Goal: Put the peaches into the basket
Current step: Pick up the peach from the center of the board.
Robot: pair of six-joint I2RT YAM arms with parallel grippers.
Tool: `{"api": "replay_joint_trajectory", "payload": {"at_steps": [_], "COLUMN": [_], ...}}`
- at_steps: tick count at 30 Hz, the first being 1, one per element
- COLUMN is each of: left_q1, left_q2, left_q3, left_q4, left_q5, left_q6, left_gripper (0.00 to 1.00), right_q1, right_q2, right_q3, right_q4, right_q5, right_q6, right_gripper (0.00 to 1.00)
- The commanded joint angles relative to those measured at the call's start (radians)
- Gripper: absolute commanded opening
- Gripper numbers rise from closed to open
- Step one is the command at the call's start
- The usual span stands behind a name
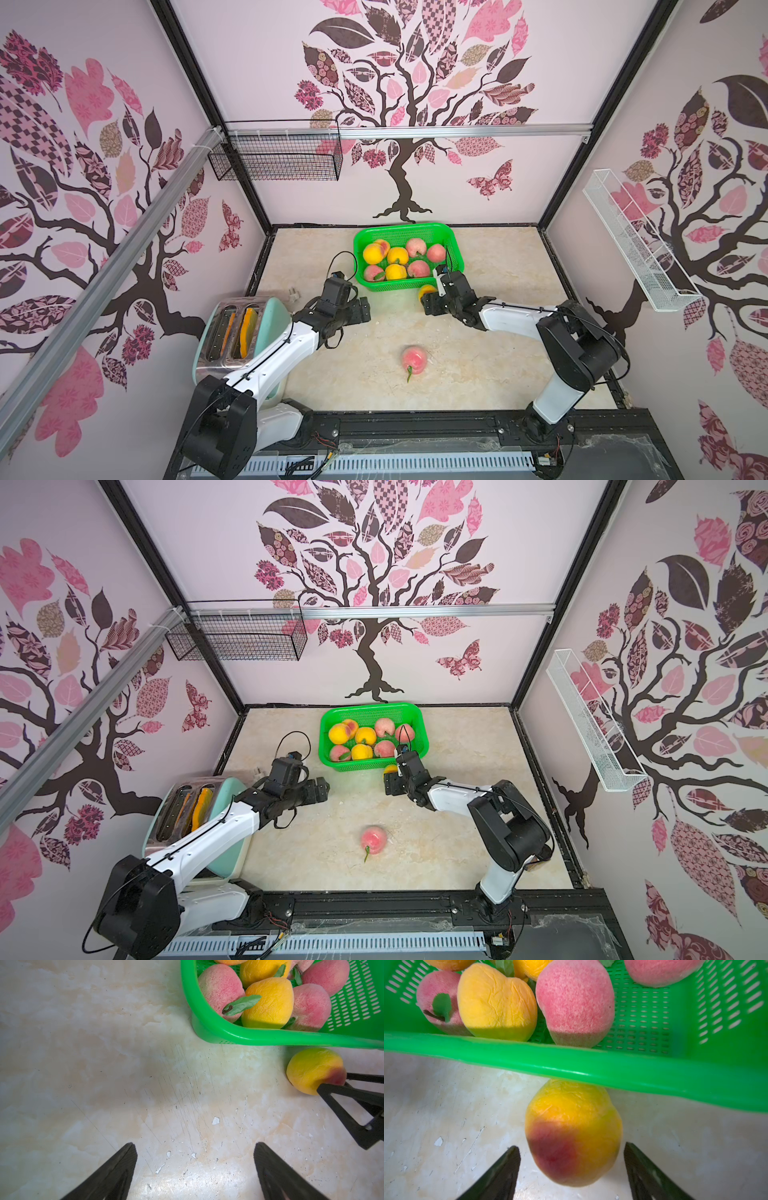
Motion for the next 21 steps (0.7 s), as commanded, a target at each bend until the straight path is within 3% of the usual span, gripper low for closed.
{"api": "replay_joint_trajectory", "payload": {"at_steps": [1, 16, 21], "left_q1": [0.006, 0.010, 0.012], "left_q2": [-0.020, -0.035, -0.039], "left_q3": [-0.007, -0.014, -0.009], "left_q4": [0.006, -0.007, -0.012], "left_q5": [-0.012, -0.018, -0.022], "left_q6": [0.003, 0.002, 0.005], "left_gripper": [0.92, 0.92, 0.92], "right_q1": [0.003, 0.004, 0.006], "right_q2": [0.022, 0.074, 0.075], "right_q3": [0.046, 0.071, 0.070], "right_q4": [-0.017, -0.004, -0.002], "right_q5": [0.013, 0.006, -0.003], "right_q6": [-0.012, 0.004, -0.009], "right_gripper": [0.81, 0.82, 0.77]}}
